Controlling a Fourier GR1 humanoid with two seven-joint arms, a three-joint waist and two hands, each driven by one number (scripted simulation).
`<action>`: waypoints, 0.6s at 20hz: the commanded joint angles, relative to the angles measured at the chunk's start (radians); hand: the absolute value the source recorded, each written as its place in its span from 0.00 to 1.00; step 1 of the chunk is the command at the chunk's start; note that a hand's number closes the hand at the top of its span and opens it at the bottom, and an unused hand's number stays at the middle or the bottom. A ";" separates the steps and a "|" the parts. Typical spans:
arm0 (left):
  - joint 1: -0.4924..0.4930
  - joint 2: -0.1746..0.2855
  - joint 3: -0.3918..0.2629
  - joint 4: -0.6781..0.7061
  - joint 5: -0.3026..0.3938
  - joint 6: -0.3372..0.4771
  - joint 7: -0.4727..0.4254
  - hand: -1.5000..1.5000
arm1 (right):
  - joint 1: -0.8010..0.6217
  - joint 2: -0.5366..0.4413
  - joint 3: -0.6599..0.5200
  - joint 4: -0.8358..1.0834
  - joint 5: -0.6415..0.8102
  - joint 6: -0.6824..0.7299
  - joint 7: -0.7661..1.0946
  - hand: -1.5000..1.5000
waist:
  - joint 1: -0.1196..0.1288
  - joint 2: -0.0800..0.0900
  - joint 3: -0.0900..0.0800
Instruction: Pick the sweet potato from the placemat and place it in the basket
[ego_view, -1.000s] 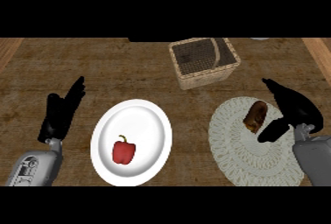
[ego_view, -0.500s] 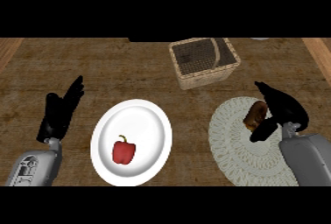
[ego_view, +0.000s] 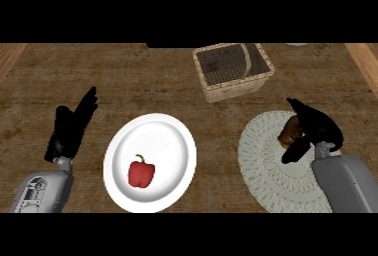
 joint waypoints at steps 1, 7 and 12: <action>-0.011 0.017 0.042 0.041 0.017 -0.028 -0.022 0.50 | -0.060 0.059 -0.003 0.037 0.021 0.011 0.041 0.00 | 0.001 0.000 0.000; -0.043 -0.029 0.006 0.035 -0.046 0.021 -0.005 0.50 | 0.005 -0.005 -0.020 0.104 0.058 -0.023 -0.121 1.00 | -0.003 0.000 0.000; 0.001 0.001 0.032 -0.030 0.004 -0.038 0.034 0.50 | -0.029 -0.033 0.047 0.109 0.156 -0.039 -0.164 1.00 | 0.002 0.000 0.000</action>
